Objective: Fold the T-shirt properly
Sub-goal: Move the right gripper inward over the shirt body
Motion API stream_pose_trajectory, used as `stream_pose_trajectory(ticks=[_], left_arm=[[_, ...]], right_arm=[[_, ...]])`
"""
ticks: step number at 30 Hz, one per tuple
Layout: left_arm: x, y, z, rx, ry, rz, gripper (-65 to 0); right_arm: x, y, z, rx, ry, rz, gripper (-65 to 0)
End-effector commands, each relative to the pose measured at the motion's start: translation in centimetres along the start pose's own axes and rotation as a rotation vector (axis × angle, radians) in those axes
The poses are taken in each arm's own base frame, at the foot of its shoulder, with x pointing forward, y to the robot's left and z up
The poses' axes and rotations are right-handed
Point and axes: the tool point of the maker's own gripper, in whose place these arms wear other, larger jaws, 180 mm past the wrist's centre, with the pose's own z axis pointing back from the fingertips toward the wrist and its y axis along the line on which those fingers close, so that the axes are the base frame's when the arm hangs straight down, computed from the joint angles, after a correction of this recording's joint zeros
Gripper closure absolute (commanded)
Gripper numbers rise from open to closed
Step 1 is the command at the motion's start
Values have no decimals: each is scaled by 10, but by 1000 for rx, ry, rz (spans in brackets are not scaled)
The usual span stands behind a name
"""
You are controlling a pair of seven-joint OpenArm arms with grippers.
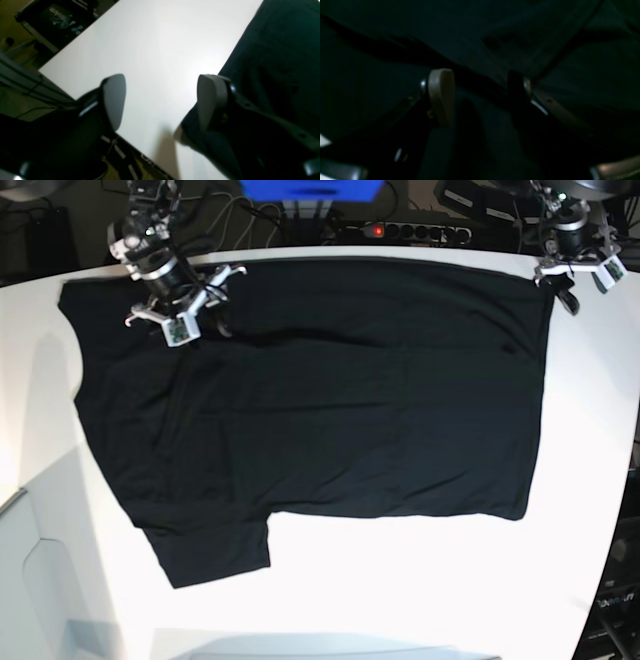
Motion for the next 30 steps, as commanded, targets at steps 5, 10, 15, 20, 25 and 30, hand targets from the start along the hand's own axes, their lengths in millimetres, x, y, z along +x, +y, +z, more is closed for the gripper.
stream_pose_trajectory(ticks=[5, 10, 15, 20, 25, 30], left_arm=[[17, 5, 0, -2, -50, -19, -432], [17, 6, 1, 0, -48, -20, -432], [17, 6, 1, 0, -48, -20, -432], [17, 6, 1, 0, -48, -20, -432], [16, 6, 1, 0, -47, -19, -432], [16, 6, 1, 1, -47, -18, -432]], right_arm=[[8, -1, 0, 11, -35, 8, -277], [13, -2, -2, 10, -47, 12, -87], [26, -6, -3, 2, -76, 34, 0], [58, -4, -6, 11, -141, 100, 0], [74, 14, -24, 32, -118, 271, 0], [95, 44, -38, 87, -140, 394, 0]])
